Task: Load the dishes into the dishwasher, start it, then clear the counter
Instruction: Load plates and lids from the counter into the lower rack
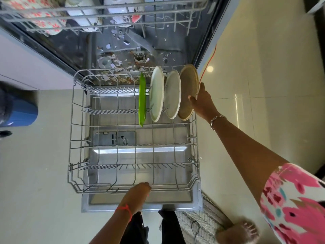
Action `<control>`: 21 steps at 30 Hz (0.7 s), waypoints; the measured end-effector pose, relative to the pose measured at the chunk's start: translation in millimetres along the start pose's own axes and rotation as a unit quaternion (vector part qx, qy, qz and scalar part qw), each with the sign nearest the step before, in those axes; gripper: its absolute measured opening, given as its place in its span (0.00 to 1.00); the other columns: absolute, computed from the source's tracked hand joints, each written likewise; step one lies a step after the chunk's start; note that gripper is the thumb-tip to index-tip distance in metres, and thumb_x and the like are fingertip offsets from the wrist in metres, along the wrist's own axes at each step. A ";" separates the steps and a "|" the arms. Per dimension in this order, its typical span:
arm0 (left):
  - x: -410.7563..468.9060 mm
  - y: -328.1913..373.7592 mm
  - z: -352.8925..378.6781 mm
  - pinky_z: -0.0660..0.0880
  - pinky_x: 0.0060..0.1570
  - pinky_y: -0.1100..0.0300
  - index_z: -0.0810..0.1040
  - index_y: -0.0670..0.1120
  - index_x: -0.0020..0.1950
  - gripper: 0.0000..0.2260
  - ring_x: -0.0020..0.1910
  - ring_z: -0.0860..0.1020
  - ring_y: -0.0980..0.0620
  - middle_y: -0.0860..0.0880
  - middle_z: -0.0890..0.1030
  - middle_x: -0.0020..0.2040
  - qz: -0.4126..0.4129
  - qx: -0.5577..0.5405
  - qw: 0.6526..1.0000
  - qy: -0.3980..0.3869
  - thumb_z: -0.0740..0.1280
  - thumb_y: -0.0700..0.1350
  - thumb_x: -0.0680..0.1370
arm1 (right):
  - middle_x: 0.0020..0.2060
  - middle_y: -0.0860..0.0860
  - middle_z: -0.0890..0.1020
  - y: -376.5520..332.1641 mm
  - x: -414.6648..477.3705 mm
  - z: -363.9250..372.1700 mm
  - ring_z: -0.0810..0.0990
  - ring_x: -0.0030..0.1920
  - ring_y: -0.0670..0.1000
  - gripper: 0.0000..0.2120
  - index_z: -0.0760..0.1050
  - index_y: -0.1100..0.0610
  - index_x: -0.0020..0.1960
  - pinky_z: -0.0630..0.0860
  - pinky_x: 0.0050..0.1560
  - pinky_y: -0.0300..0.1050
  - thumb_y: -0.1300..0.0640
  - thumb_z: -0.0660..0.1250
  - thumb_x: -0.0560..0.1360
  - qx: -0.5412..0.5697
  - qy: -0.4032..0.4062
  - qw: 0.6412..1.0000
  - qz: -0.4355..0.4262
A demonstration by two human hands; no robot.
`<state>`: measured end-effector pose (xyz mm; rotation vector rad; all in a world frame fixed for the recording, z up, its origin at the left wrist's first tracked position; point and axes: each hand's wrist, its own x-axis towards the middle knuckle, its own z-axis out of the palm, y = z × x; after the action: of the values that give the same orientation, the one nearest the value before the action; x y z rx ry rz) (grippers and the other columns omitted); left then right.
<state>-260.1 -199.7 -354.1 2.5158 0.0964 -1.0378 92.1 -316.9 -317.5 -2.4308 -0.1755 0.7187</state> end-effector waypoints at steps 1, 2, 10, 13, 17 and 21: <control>8.8 3.3 -15.0 0.70 0.54 0.62 0.75 0.42 0.57 0.10 0.53 0.77 0.50 0.44 0.78 0.54 -0.020 -0.058 0.998 -0.011 0.58 0.39 0.79 | 0.62 0.66 0.70 -2.9 -8.2 0.7 0.75 0.58 0.66 0.30 0.50 0.62 0.74 0.75 0.58 0.60 0.55 0.60 0.78 -0.012 0.013 1.000 0.001; 1.2 7.5 -26.0 0.72 0.54 0.62 0.76 0.42 0.55 0.08 0.52 0.78 0.50 0.44 0.79 0.52 -0.027 -0.066 0.997 -0.008 0.59 0.40 0.79 | 0.62 0.66 0.69 -6.8 -18.9 1.2 0.74 0.58 0.67 0.29 0.53 0.63 0.73 0.74 0.57 0.62 0.56 0.61 0.78 -0.029 0.025 0.999 -0.006; -55.4 10.2 -158.9 0.74 0.55 0.53 0.78 0.42 0.54 0.11 0.54 0.77 0.44 0.43 0.79 0.54 -0.107 -0.093 0.989 0.027 0.58 0.43 0.78 | 0.59 0.65 0.72 -84.3 -134.1 -4.4 0.73 0.60 0.65 0.18 0.67 0.67 0.63 0.72 0.57 0.57 0.57 0.56 0.79 -0.156 -0.075 0.982 -0.070; -98.2 3.7 -200.2 0.73 0.57 0.54 0.78 0.42 0.56 0.11 0.56 0.76 0.44 0.42 0.79 0.56 -0.087 -0.112 0.987 0.076 0.59 0.41 0.77 | 0.59 0.64 0.74 -133.4 -185.0 -5.3 0.74 0.60 0.62 0.16 0.70 0.67 0.61 0.70 0.59 0.50 0.56 0.56 0.80 -0.157 -0.116 0.976 -0.092; -167.7 -22.4 -233.1 0.74 0.56 0.53 0.77 0.42 0.57 0.12 0.56 0.77 0.42 0.40 0.79 0.57 -0.102 -0.140 0.977 0.126 0.60 0.40 0.76 | 0.56 0.65 0.76 -198.3 -246.9 17.3 0.75 0.57 0.60 0.34 0.73 0.66 0.56 0.67 0.56 0.48 0.43 0.39 0.75 -0.212 -0.188 0.947 -0.150; -246.3 -72.2 -245.9 0.71 0.57 0.53 0.76 0.45 0.59 0.13 0.59 0.74 0.43 0.42 0.77 0.60 -0.139 -0.142 0.965 0.171 0.60 0.41 0.76 | 0.52 0.63 0.77 -277.7 -299.3 54.8 0.76 0.54 0.59 0.25 0.73 0.66 0.54 0.69 0.50 0.47 0.47 0.46 0.80 -0.235 -0.206 0.932 -0.182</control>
<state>-290.9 -12.5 -53.5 2.4278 0.6665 -0.6168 -179.2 -146.5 -58.5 -2.5296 -1.0442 1.0980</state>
